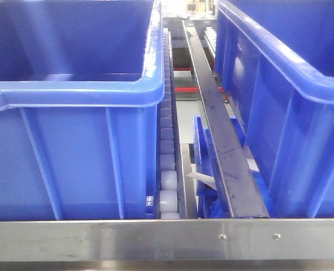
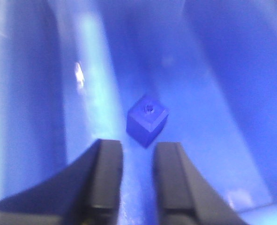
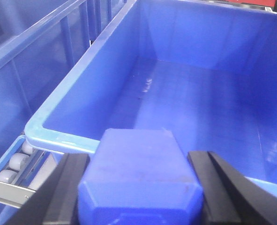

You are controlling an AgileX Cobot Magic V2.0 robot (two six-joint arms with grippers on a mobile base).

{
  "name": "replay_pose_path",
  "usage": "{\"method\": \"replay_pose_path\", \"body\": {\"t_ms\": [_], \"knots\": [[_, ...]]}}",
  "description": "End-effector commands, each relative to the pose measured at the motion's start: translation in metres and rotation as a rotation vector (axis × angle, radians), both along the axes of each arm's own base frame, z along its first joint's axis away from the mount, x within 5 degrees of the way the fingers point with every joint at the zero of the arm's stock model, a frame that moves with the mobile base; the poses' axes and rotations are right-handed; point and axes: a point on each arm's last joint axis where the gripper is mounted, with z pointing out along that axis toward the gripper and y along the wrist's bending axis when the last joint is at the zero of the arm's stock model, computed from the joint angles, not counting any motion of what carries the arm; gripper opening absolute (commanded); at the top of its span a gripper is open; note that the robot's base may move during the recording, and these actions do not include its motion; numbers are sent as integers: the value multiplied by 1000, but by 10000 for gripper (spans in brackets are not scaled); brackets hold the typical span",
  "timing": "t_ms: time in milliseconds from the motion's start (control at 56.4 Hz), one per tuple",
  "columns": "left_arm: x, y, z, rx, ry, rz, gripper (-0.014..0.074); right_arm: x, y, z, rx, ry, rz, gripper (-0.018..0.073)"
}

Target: Pick and sort blue part to right shelf

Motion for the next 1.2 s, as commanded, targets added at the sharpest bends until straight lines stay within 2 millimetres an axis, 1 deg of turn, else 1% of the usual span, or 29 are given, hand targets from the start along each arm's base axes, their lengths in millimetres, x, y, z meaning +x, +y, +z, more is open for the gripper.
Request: {"method": "replay_pose_path", "body": {"t_ms": [0, 53, 124, 283, 408, 514, 762, 833, 921, 975, 992, 1081, 1152, 1187], "knots": [[-19, 6, 13, -33, -165, 4, 157, -5, -2, 17, 23, -134, 3, 209], [-33, 9, 12, -42, -211, 5, 123, -5, -2, 17, 23, -134, 3, 209], [-52, 14, 8, -46, -272, 8, 125, -5, -2, 17, 23, -134, 3, 209], [-80, 24, -5, -36, -368, 25, 125, -5, -2, 17, 23, -134, 3, 209], [-98, 30, -14, -21, -446, 38, 125, -5, -2, 17, 23, -134, 3, 209], [-105, 33, -19, -4, -483, 49, 125, -5, -2, 17, 23, -134, 3, 209], [-106, 33, -22, -4, -483, 49, 125, -5, -1, 15, 33, -128, 9, 209], [-106, 33, -22, -4, -483, 49, 125, -5, 0, 19, 46, -131, 16, 207], [-106, 33, -22, -4, -483, 49, 125, -1, 1, 31, 65, -103, 9, 206], [-106, 33, -22, -4, -483, 49, 125, 6, 2, 42, 47, -75, -3, 206], [-106, 33, -22, -4, -483, 49, 125, 8, 2, 50, 35, -74, -10, 206], [-106, 33, -22, -4, -483, 49, 125, 28, 4, 76, -17, -13, -38, 206], [-106, 33, -22, -4, -483, 49, 124, 44, 6, 98, -17, 50, -69, 206], [-106, 33, -22, -4, -483, 49, 124, 56, 9, 106, -11, 102, -87, 206]]}}
